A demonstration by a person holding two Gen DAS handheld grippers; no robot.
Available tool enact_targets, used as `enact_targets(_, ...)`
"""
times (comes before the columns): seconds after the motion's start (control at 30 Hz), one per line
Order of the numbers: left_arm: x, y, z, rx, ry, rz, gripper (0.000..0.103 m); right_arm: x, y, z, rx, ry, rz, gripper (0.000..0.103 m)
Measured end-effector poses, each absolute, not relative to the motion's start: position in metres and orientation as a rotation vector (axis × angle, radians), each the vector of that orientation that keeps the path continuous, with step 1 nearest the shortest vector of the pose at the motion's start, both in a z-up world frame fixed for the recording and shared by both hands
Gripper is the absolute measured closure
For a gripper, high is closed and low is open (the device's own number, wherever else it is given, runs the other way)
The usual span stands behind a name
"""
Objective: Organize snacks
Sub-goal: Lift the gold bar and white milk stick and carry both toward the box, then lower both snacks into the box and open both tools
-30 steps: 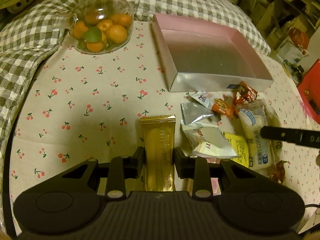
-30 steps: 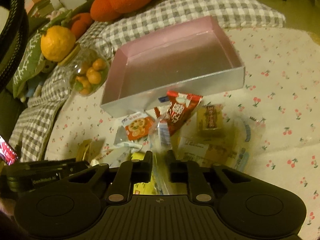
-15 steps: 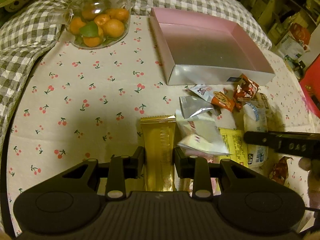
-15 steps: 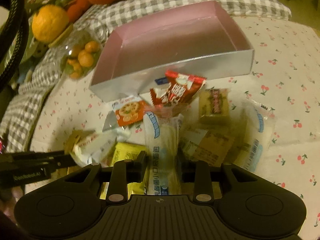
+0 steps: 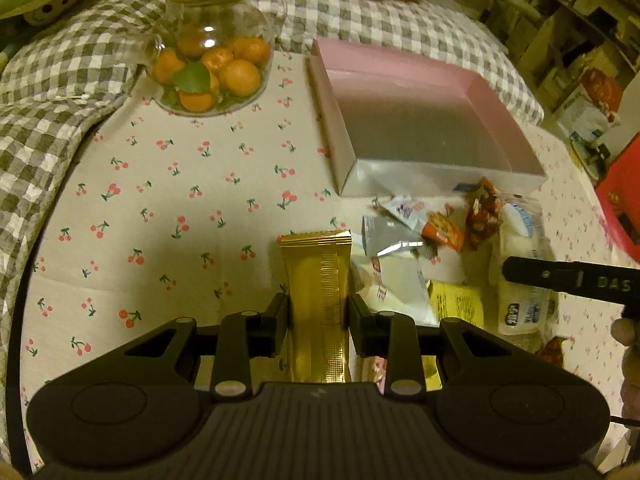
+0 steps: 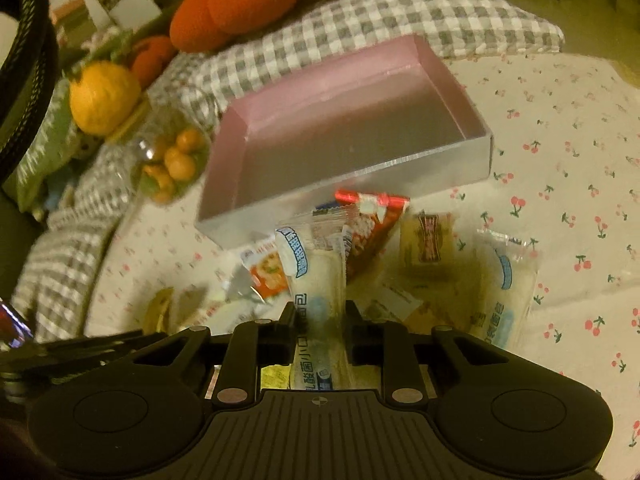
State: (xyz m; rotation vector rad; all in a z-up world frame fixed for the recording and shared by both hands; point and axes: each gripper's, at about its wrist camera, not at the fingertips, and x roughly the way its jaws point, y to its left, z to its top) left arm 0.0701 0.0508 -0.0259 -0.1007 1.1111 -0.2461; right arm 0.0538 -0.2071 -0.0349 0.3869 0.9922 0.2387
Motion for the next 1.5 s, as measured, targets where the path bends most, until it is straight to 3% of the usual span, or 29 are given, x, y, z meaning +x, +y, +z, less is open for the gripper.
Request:
enact_targets(0.63, 0.112, 0.035, -0.004, -0.289, 0.987, -0.207, 0.074, 0.097, -0.252, 0.004, 0.656, 0.828, 0.178, 0.081)
enact_targets(1.1, 0.173, -0.018, -0.019, -0.24, 0.868, -0.264, 0.074, 0.171, -0.272, -0.011, 0.517, 0.762, 0.154, 0.081)
enact_targets(1.5, 0.194, -0.037, -0.056, -0.159, 0.889, -0.234, 0.074, 0.194, -0.263, -0.041, 0.434, 0.82, 0.149, 0.08)
